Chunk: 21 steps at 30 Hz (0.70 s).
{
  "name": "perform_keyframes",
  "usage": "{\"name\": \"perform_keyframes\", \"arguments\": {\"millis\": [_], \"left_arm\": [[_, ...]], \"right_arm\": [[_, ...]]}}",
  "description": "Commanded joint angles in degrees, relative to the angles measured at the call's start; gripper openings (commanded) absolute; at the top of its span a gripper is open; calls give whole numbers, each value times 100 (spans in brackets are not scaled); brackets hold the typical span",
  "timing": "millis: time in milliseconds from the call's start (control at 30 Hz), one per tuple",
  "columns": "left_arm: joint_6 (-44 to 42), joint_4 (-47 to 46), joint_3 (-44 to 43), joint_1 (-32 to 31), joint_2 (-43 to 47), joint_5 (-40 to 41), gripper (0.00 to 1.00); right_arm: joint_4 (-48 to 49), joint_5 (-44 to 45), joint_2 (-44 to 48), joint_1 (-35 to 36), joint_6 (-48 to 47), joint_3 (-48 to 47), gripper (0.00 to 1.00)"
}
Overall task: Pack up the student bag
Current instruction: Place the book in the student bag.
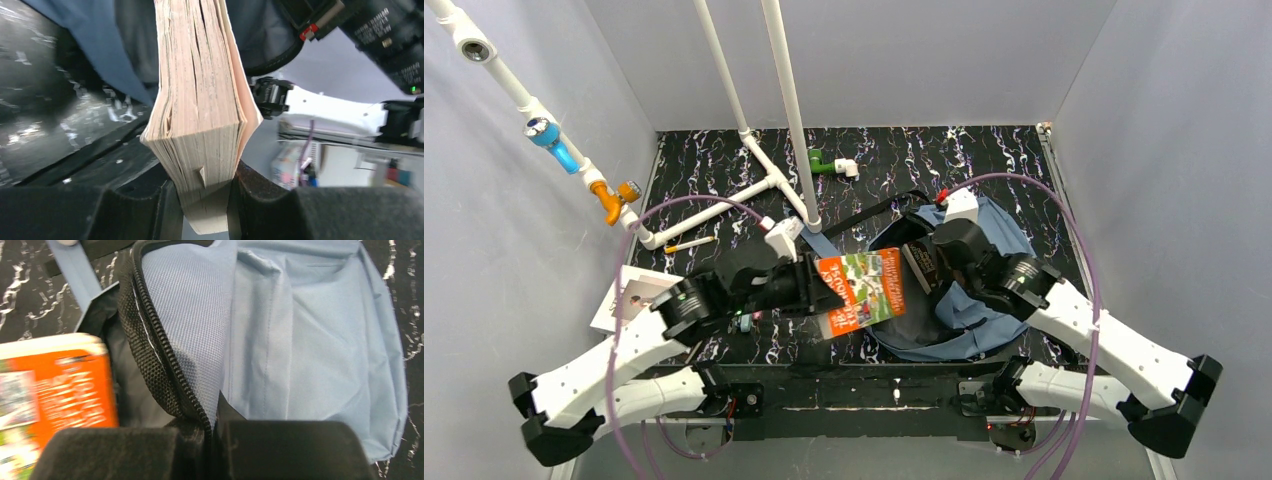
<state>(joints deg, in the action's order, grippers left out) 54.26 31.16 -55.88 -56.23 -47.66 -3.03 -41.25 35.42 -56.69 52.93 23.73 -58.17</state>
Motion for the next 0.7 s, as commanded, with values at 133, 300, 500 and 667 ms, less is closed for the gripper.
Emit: {"name": "perform_keyframes", "arguments": {"millis": [133, 300, 500, 667], "left_arm": [[1657, -2905, 772, 919, -1056, -1970, 0], [1836, -3493, 455, 995, -1967, -2288, 0], [1812, -3528, -59, 1007, -2516, -2357, 0], [1872, -3808, -292, 1010, -3096, -2321, 0]], "right_arm": [[970, -1213, -29, -308, -309, 75, 1], [958, -1243, -84, -318, -246, -87, 1], [887, -1334, -141, -318, -238, -286, 1], [847, -1405, -148, -318, -219, -523, 1]]}}
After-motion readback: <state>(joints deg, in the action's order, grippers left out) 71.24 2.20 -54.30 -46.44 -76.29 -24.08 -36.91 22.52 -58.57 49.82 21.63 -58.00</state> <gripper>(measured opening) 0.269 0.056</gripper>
